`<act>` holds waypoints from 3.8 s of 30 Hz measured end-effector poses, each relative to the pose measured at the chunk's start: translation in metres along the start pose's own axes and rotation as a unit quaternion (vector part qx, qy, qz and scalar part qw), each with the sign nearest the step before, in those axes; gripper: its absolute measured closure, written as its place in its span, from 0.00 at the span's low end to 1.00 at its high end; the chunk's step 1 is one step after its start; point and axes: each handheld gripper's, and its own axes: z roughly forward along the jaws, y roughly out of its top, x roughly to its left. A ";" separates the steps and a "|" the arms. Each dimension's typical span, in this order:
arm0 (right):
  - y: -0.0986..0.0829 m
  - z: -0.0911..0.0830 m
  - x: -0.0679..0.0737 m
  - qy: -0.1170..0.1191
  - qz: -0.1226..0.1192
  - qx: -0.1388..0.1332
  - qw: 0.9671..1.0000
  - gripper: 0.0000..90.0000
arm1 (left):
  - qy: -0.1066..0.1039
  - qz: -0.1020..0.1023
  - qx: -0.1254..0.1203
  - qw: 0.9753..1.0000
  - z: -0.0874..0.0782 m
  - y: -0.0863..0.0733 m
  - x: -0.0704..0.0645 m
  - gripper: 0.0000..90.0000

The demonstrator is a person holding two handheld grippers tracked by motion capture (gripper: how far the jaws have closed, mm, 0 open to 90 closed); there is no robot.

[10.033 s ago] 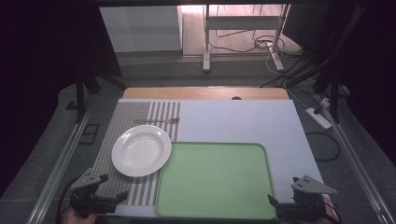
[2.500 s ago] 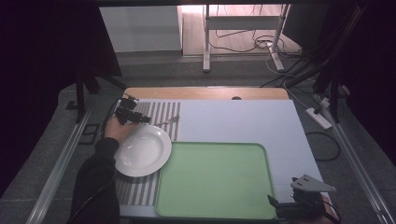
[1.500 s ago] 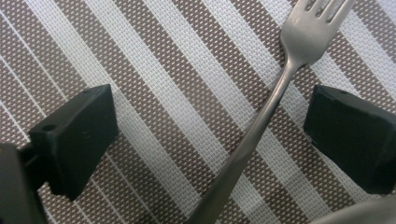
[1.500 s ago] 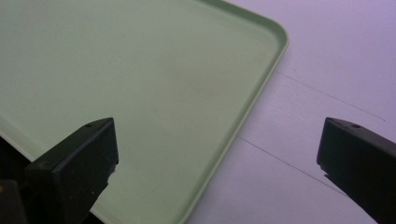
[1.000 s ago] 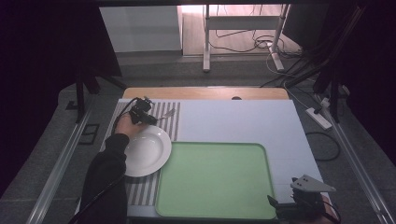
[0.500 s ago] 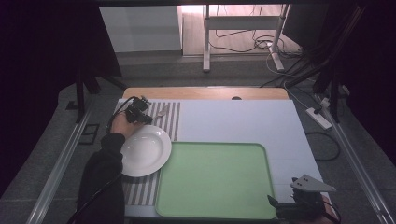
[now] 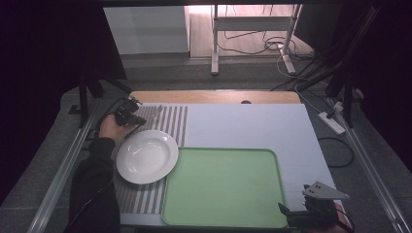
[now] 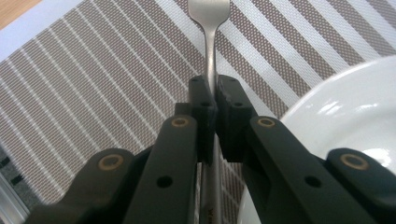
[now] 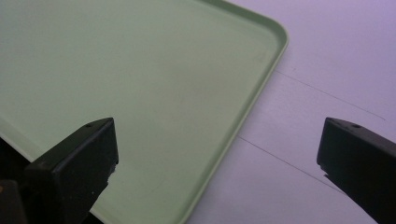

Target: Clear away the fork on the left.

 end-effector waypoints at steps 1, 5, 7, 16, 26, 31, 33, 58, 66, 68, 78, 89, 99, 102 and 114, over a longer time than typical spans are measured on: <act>0.000 0.000 0.000 0.000 0.000 0.000 1.000 0.00 | 0.000 0.000 0.000 1.000 -0.003 -0.001 0.000 0.95; 0.000 0.000 0.000 -0.001 0.000 0.000 1.000 0.00 | -0.006 0.000 0.000 1.000 -0.013 -0.005 0.000 0.95; 0.000 0.000 0.000 -0.001 0.000 0.000 1.000 0.00 | -0.011 0.000 -0.003 1.000 -0.018 -0.007 -0.001 0.95; 0.000 0.000 -0.001 -0.002 0.002 0.001 1.000 0.00 | -0.034 -0.008 -0.013 0.999 -0.028 -0.012 -0.012 0.95; 0.000 0.000 -0.001 -0.002 0.003 0.001 1.000 0.00 | -0.055 0.007 -0.020 0.998 -0.029 -0.016 -0.037 0.95; 0.000 0.000 -0.001 -0.002 0.003 0.001 1.000 0.00 | -0.064 0.016 -0.019 0.998 -0.029 -0.015 -0.051 0.95; 0.000 0.000 -0.001 -0.003 0.003 0.002 1.000 0.00 | -0.066 0.019 -0.018 0.997 -0.029 -0.015 -0.056 0.95; 0.000 -0.001 0.000 -0.003 0.003 -0.003 1.000 0.00 | -0.101 0.032 -0.042 0.994 -0.034 -0.046 -0.123 0.95; 0.000 -0.001 0.000 -0.003 0.000 -0.003 1.000 0.00 | -0.105 0.036 -0.042 0.993 -0.036 -0.054 -0.151 0.95; 0.000 -0.001 0.000 -0.003 -0.001 -0.003 1.000 0.00 | -0.105 0.037 -0.045 0.993 -0.037 -0.055 -0.156 0.95; 0.000 -0.001 0.001 -0.004 -0.004 -0.002 1.000 0.00 | -0.117 0.033 -0.035 0.992 -0.032 -0.057 -0.189 0.95; 0.000 0.000 0.001 -0.004 -0.002 0.000 1.000 0.00 | -0.123 0.034 -0.027 0.991 -0.022 -0.050 -0.232 0.95; 0.000 0.000 0.001 -0.003 -0.004 0.001 1.000 0.00 | -0.127 0.049 -0.015 0.991 -0.001 -0.039 -0.269 0.95; 0.000 0.000 0.001 -0.002 -0.003 0.001 1.000 0.00 | -0.125 0.053 -0.009 0.991 0.007 -0.038 -0.275 0.95; 0.000 0.000 0.001 0.000 -0.007 0.002 1.000 0.00 | -0.116 0.070 -0.022 0.990 0.015 -0.031 -0.284 0.89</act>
